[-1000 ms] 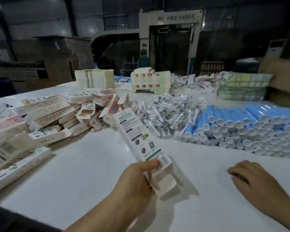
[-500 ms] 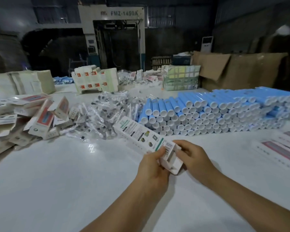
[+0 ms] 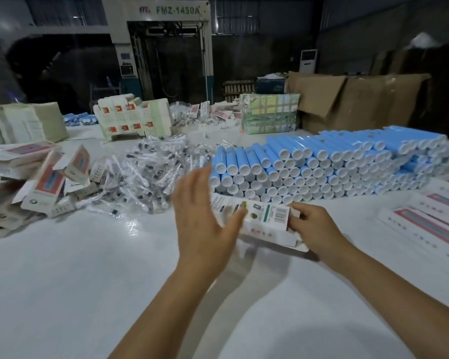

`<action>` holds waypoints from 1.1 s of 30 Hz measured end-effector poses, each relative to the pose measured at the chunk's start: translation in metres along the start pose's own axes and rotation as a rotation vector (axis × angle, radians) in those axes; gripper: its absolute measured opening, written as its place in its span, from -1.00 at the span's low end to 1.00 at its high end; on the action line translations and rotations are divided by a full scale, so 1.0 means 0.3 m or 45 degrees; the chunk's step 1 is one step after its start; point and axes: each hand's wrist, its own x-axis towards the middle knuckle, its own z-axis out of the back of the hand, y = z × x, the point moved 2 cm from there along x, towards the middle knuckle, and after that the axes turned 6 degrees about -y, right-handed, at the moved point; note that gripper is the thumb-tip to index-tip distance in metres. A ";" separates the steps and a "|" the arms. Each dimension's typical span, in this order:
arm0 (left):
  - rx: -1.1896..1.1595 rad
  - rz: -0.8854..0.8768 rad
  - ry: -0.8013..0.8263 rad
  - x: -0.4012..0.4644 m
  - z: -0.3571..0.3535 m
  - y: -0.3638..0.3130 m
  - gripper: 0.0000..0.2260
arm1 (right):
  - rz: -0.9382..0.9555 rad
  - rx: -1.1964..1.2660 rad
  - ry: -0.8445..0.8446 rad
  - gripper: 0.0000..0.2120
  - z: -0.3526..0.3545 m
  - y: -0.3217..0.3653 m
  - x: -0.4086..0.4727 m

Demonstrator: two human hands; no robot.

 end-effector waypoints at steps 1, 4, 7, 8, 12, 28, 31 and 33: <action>0.199 -0.285 0.156 -0.008 -0.012 -0.011 -0.29 | -0.010 -0.033 0.043 -0.77 0.003 0.001 -0.001; 0.736 -0.573 0.693 -0.039 -0.072 -0.012 -0.15 | -0.015 -0.031 0.185 -0.80 0.005 0.008 -0.018; 0.928 -0.556 0.886 -0.064 -0.103 0.032 -0.20 | -0.020 0.034 0.276 -0.77 0.002 0.010 -0.031; 0.923 -0.539 0.894 -0.065 -0.101 0.036 -0.21 | -0.023 0.044 0.294 -0.77 0.002 0.012 -0.032; 0.879 -0.537 0.870 -0.072 -0.105 0.038 -0.28 | -0.026 -0.012 0.303 -0.80 0.005 0.010 -0.029; 0.898 -0.573 0.724 -0.093 -0.044 0.095 -0.41 | 0.339 -0.593 -0.252 -0.84 0.047 0.181 0.214; 0.865 -0.632 0.638 -0.097 -0.058 0.102 -0.43 | 0.371 -0.861 -0.261 -0.79 0.030 0.269 0.407; 0.864 -0.660 0.616 -0.093 -0.067 0.107 -0.45 | 0.362 -1.031 -0.260 -0.80 0.005 0.301 0.532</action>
